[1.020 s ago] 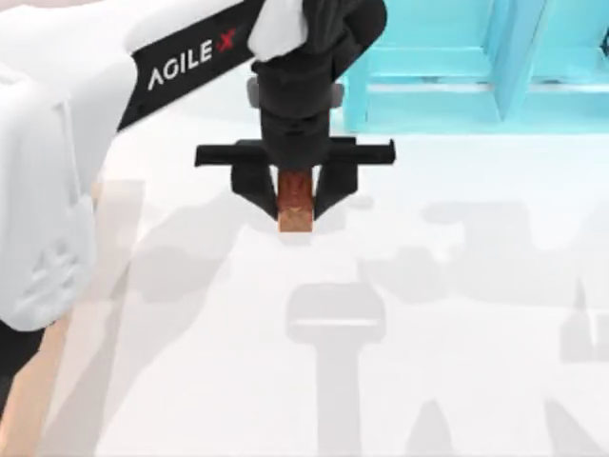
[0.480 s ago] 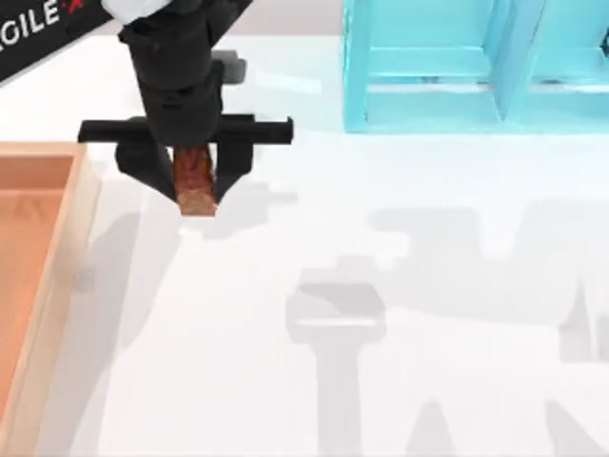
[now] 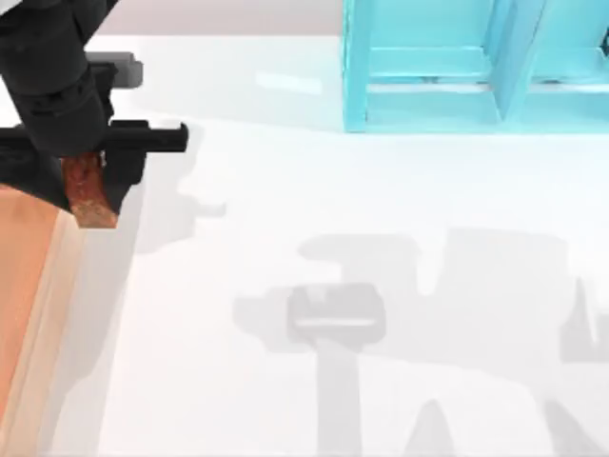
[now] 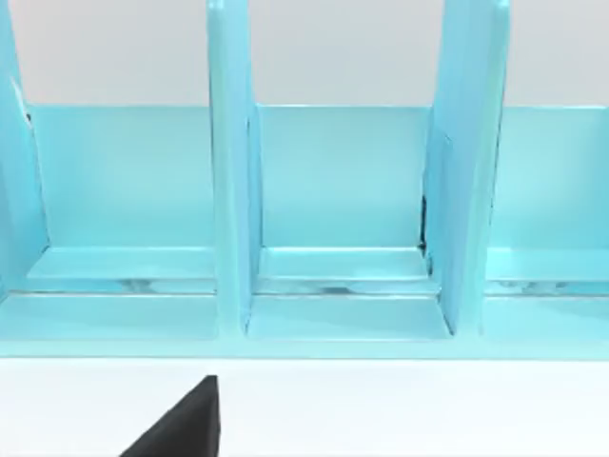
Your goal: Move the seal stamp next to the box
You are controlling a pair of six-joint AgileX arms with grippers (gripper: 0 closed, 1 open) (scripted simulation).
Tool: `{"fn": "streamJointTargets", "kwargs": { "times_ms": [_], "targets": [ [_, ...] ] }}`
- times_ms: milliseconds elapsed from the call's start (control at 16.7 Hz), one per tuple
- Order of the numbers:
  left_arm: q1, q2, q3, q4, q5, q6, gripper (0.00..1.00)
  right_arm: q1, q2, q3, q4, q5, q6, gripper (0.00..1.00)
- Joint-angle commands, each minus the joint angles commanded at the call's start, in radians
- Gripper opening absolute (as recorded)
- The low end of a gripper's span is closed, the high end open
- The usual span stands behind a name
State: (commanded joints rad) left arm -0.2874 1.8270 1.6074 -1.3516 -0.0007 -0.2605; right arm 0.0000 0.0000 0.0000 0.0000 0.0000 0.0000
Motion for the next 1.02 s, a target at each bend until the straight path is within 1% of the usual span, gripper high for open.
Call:
{"fn": "streamJointTargets", "kwargs": {
  "times_ms": [120,480,840,1020],
  "targets": [
    [0.014,-0.014,-0.014,-0.001,0.0,0.011,0.0,0.0,0.0,0.0,0.0,0.0,0.0,1.0],
    [0.011,-0.008,-0.028,0.016,-0.001,0.013,0.0,0.0,0.0,0.0,0.0,0.0,0.0,1.0],
    [0.018,0.008,-0.214,0.224,0.0,0.015,0.0,0.0,0.0,0.0,0.0,0.0,0.0,1.0],
    [0.018,0.012,-0.24,0.251,0.0,0.015,0.0,0.0,0.0,0.0,0.0,0.0,0.0,1.0]
  ]
}}
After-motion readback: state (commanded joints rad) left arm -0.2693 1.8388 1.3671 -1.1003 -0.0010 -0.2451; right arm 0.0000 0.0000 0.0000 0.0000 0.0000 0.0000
